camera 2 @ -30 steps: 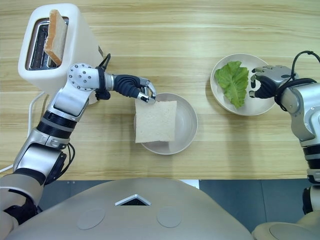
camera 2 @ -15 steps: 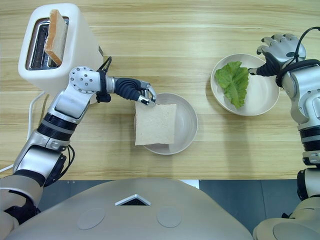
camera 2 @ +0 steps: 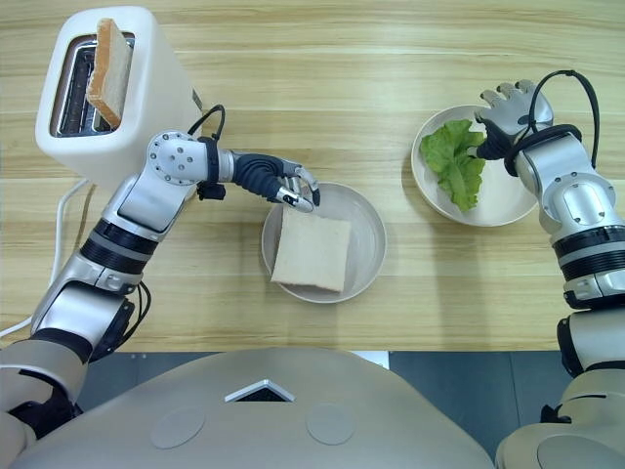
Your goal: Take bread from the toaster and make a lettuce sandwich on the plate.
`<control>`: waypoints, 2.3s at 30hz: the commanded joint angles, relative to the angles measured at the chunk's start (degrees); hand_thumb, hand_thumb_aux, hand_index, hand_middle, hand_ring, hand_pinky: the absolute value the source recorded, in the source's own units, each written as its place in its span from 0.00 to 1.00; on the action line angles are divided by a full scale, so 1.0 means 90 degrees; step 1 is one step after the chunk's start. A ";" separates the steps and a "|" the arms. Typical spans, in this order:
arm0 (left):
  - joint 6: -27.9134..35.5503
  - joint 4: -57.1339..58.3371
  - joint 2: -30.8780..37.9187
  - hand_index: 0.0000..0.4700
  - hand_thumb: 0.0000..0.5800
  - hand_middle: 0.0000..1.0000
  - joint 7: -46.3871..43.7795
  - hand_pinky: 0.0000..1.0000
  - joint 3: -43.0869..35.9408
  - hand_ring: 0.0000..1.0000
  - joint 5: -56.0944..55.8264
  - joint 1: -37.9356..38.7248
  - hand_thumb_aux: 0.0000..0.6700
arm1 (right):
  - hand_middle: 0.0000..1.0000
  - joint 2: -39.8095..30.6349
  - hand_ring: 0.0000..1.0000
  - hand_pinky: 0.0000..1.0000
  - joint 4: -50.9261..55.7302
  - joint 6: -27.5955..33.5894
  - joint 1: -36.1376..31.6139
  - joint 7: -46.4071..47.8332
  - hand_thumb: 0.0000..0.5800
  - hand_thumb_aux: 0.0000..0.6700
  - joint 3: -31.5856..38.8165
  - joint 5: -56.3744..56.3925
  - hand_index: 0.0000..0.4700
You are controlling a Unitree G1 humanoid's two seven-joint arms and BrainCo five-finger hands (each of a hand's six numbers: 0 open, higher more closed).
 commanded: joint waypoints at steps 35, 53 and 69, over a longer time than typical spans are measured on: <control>0.0552 -0.1626 0.0744 0.00 0.00 0.00 0.0075 0.00 0.0621 0.00 0.0319 -0.0208 0.00 | 0.00 -0.0590 0.00 0.00 -0.0089 -0.0516 0.0008 0.0305 0.52 0.31 0.0428 -0.0401 0.31; 0.0531 -0.1388 0.0741 0.00 0.00 0.00 0.0152 0.00 0.0607 0.00 0.0234 -0.0077 0.00 | 0.00 -0.0253 0.00 0.00 0.0288 -0.0501 -0.0132 0.0100 0.69 0.44 0.0398 -0.0158 0.44; 0.0358 -0.1233 0.0712 0.00 0.00 0.00 0.0201 0.00 0.0611 0.00 0.0208 -0.0109 0.00 | 0.00 0.0002 0.00 0.00 0.0707 -0.0560 -0.0253 0.0067 1.00 1.00 0.0641 -0.0226 1.00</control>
